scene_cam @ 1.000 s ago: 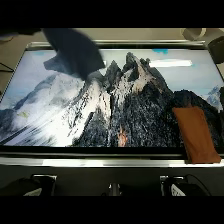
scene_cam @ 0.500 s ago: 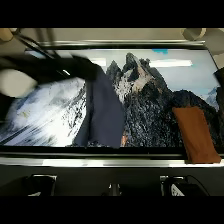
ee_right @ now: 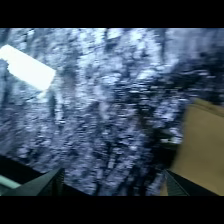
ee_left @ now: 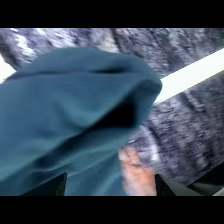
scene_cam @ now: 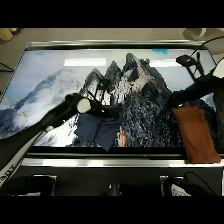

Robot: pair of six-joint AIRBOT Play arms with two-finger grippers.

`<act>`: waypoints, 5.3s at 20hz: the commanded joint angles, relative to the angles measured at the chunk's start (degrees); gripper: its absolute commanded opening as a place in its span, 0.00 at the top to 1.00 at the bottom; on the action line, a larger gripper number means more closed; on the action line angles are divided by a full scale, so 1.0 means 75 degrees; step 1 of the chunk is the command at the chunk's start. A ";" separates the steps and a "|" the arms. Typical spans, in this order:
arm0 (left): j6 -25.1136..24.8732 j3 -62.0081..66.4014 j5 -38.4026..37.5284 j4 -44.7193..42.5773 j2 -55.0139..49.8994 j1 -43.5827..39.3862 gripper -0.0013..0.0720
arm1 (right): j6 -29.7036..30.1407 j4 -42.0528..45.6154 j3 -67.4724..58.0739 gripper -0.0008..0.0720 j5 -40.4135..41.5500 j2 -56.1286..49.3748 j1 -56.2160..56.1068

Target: Fold the shirts.

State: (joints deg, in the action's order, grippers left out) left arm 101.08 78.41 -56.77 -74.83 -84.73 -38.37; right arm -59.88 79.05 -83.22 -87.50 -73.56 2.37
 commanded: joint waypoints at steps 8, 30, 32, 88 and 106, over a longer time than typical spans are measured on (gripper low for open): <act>-0.1087 -0.2838 -0.2468 -0.0431 0.1445 0.3346 0.08 | 0.0656 -0.2728 0.3824 0.03 0.2090 -0.0414 -0.1973; -0.2282 -0.3022 -0.0901 0.0839 0.1725 0.3343 0.95 | 0.0166 -0.6274 0.4202 0.53 0.5549 -0.2127 -0.4768; -0.2282 -0.3013 -0.0883 0.0836 0.2052 0.3351 0.95 | 0.0248 -0.6169 0.4141 0.96 0.5295 -0.2031 -0.4707; -0.1285 -0.4462 0.0935 0.0038 0.4505 0.3343 0.95 | -0.0128 -0.3730 0.8195 0.07 0.2696 0.2052 0.0883; -0.1090 0.1177 0.0647 -0.2605 0.5327 0.3360 0.95 | -0.0950 0.0490 0.1381 0.96 0.3669 0.4246 -0.0338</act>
State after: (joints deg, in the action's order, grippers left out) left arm 91.46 71.46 -51.44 -86.50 -46.85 -13.23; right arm -62.17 65.91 -54.96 -57.34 -47.64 -0.10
